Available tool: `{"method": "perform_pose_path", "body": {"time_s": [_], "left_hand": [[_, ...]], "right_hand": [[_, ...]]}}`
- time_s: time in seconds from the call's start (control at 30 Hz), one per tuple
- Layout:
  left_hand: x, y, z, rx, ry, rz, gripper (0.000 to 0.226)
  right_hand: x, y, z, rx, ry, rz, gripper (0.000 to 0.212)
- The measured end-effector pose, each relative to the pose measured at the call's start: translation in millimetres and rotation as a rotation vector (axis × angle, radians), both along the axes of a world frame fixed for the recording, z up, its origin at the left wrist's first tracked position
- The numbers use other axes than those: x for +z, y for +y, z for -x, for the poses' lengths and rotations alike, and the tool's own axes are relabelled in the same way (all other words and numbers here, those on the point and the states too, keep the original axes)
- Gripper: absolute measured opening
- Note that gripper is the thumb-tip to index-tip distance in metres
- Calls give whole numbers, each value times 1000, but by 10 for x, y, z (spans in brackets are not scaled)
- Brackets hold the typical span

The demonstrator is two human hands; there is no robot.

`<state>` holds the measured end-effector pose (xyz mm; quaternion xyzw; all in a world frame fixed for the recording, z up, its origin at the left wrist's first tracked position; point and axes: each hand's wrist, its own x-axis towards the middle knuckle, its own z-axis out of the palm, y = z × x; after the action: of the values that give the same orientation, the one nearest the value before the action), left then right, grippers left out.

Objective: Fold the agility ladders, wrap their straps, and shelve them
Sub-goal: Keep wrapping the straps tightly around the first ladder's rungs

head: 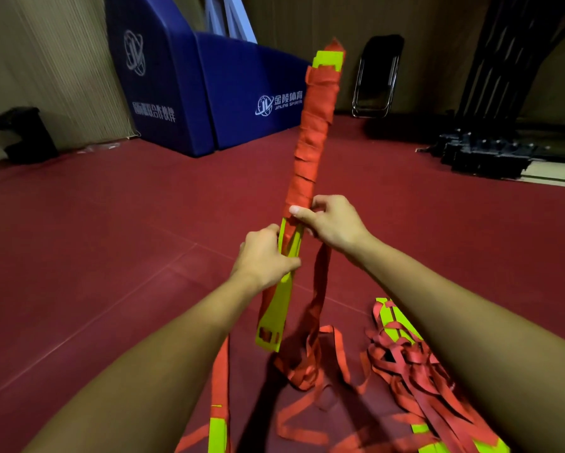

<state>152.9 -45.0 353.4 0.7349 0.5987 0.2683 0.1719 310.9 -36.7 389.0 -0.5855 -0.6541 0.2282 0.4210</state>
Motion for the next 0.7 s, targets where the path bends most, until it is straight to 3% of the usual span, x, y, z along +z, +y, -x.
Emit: {"method": "perform_pose_path", "body": {"time_s": [0.1,0.23,0.4,0.5,0.6,0.7], "left_hand": [[-25,6,43,-5,-19,25,33],[-10,-12,43,-54,-55,60,36],[-4,15,25,-104,-129,162,52],[-38,27,16,-174,-74,174,47],[-69,32,29,-171,69,104,56],[-60,25,32,-108,59,138,44]], "right_hand": [[-9,-23,16,158,40,82,21],[5,-28,11,111,-145,93,39],[-12,-56,19,70,-221,60,49],[-45,-50,52,12,-216,28,48],[-96,-43,32,6,-201,20,49],[-105,-51,31,108,-189,61,42]]}}
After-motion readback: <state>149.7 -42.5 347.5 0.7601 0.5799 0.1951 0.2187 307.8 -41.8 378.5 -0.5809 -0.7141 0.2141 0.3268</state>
